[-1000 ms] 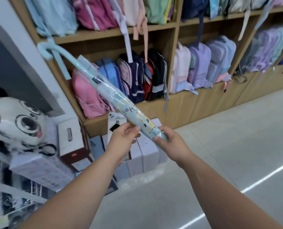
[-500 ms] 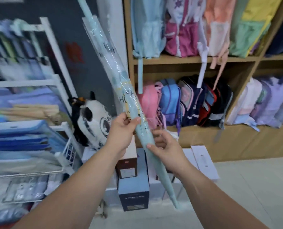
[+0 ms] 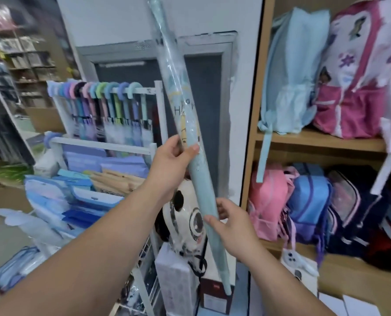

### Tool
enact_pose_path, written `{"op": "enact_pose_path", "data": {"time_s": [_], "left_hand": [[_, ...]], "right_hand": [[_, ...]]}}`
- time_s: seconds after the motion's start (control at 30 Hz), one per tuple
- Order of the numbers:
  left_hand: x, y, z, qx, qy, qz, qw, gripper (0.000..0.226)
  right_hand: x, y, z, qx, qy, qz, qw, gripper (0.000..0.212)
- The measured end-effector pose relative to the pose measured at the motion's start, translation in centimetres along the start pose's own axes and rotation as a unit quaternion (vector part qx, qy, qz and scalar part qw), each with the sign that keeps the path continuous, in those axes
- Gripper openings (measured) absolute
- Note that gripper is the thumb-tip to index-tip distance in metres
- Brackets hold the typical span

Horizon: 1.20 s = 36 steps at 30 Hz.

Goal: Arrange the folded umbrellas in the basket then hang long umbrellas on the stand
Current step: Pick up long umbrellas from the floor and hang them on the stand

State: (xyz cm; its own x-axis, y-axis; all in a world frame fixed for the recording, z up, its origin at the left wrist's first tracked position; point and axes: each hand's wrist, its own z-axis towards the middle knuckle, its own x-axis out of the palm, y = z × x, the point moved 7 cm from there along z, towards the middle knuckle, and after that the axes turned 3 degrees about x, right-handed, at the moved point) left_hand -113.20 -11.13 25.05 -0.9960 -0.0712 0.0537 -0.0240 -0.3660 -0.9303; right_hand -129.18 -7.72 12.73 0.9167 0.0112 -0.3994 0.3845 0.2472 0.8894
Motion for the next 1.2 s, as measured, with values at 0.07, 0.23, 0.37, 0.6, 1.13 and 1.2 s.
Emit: {"op": "enact_pose_path", "data": {"time_s": [0.07,0.23,0.37,0.6,1.13,1.2], "left_hand": [[-0.4,0.3,0.6,-0.003,0.042,-0.009,0.999,0.030],[-3.5,3.7,1.3,-0.023,0.121,0.019,0.992,0.051],[-7.3,5.8,2.5,-0.032,0.171,0.032,0.984,0.059],[-14.0,4.2,7.8,0.002,0.215,0.004,0.977,0.066],[-17.2,-2.0,22.3,0.076,0.203,0.010,0.976,0.059],[-16.5,-2.9,24.1,0.082,0.193,0.020,0.978,0.058]], "right_hand": [[0.6,1.2,2.0,-0.006,0.004,0.037,0.999,0.022],[2.3,6.0,6.3,-0.052,0.010,0.091,0.994,0.020],[3.9,10.3,10.1,-0.077,-0.026,0.105,0.991,0.025],[8.4,19.4,15.6,-0.109,-0.092,0.089,0.986,0.024],[7.9,30.2,28.3,-0.155,-0.193,-0.008,0.969,0.047],[7.0,30.8,30.3,-0.156,-0.189,-0.004,0.970,0.050]]}}
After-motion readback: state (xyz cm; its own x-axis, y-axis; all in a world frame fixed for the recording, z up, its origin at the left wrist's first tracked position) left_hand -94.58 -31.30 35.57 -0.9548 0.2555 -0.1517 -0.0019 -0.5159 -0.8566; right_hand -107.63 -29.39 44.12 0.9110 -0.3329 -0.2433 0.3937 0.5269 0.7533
